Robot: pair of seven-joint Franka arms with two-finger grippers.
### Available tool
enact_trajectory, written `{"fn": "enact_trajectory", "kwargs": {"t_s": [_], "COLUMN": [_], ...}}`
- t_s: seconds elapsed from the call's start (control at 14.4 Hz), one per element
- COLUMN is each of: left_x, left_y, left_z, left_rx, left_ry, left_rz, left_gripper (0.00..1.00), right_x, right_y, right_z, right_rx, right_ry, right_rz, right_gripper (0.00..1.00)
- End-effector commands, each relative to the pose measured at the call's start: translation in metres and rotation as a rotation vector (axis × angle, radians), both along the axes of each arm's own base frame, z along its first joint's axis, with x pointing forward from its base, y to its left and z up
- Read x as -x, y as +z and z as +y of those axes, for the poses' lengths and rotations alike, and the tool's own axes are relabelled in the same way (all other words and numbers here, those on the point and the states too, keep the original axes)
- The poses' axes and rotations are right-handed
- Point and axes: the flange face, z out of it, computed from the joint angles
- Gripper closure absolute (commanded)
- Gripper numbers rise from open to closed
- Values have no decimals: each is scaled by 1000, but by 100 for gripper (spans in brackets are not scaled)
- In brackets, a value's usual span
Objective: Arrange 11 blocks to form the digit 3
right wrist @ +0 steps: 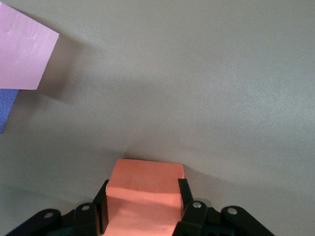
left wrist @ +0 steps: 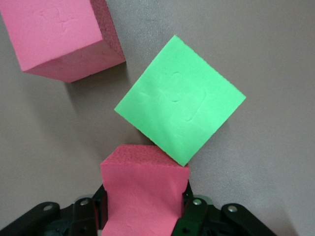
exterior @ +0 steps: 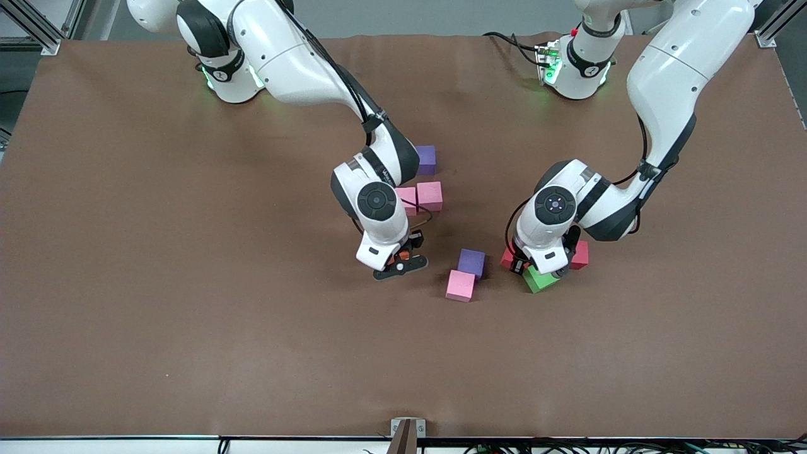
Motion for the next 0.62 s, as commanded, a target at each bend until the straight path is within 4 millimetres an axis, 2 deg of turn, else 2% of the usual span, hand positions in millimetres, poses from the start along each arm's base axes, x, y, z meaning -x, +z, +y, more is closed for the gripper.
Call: {"fn": "enact_trajectory", "kwargs": {"t_s": [0.0,0.28,0.55], "left_x": [-7,-8,-12], "left_y": [4,12,38], "left_z": [2,-1,-15], "left_rx": [4,11,42], "left_ry": [-1,7,48], "left_rz": [-22,-30,-46], "left_gripper": [71,71,71], "right_x": [10,-19,-34], "right_y": [-13,-9,-9], "right_z": [-9,-42,-63], "right_rx": [23,17,30], "right_ry": [8,23,16], "right_rz": [32,12,12], "right_gripper": [98,98,98]}}
